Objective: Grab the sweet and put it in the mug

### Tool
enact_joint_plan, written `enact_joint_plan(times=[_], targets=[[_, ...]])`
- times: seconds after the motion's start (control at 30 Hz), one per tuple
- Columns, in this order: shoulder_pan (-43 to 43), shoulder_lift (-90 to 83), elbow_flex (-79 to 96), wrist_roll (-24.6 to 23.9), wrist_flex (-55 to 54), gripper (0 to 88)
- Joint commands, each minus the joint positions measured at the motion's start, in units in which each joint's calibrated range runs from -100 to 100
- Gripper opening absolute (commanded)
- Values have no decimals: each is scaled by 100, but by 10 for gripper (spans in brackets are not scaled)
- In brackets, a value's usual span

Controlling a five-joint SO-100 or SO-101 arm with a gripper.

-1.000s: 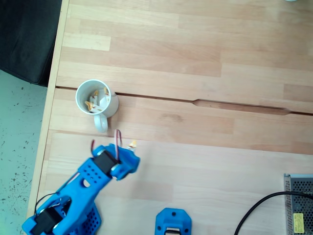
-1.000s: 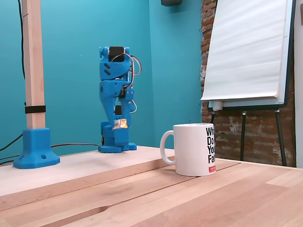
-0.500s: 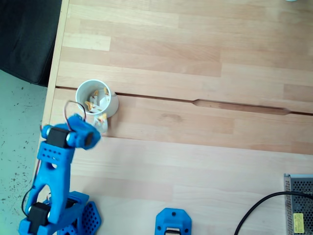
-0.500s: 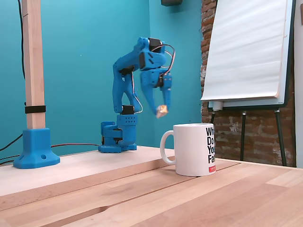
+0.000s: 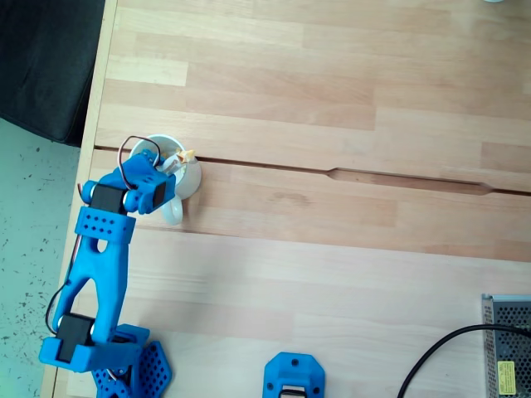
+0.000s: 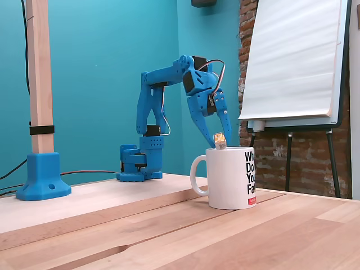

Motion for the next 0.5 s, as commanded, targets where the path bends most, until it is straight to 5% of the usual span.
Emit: enact_joint_plan(times=[0.0, 0.13, 0.47], targets=[[-98, -70, -396, -44, -87, 0], [-403, -70, -405, -39, -79, 0], [-490, -78, -405, -49, -79, 174]])
